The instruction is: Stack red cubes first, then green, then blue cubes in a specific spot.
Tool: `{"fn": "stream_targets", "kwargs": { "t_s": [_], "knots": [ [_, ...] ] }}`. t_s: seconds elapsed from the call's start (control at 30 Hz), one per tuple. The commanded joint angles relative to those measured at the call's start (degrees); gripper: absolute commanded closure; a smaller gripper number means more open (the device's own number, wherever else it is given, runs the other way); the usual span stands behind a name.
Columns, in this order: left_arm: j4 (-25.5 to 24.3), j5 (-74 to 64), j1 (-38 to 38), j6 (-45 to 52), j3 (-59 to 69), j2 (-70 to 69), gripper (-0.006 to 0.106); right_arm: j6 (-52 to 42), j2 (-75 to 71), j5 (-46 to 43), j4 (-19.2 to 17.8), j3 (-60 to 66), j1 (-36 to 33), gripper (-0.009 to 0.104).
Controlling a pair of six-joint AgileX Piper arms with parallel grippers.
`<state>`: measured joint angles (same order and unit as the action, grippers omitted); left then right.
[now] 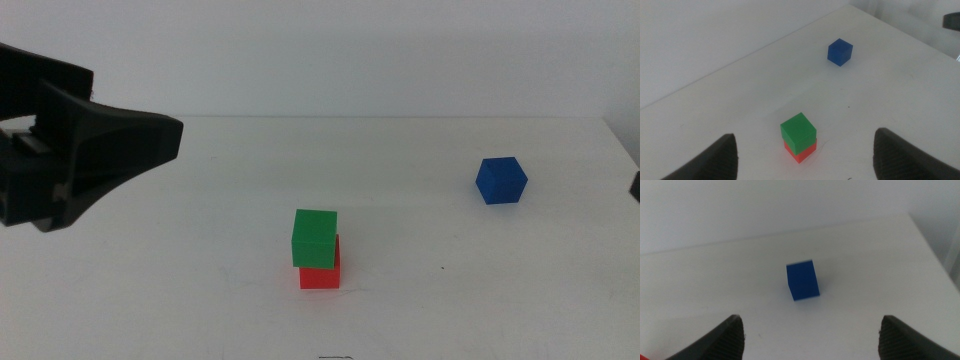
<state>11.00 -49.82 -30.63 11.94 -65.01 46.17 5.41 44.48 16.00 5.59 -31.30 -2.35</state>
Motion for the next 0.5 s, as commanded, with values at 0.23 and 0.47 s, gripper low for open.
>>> {"fn": "stream_targets", "kwargs": {
  "t_s": [0.23,0.47],
  "knots": [
    [0.6,3.7,-0.1,-0.1,-1.4,-0.2,0.009,-3.3,15.2,8.2,-1.5,-14.3,0.3,0.01],
    [0.6,3.7,-0.1,-0.1,-1.4,-0.2,0.009,-6.5,32.9,21.7,-1.6,-31.9,0.3,0.01]
  ]
}}
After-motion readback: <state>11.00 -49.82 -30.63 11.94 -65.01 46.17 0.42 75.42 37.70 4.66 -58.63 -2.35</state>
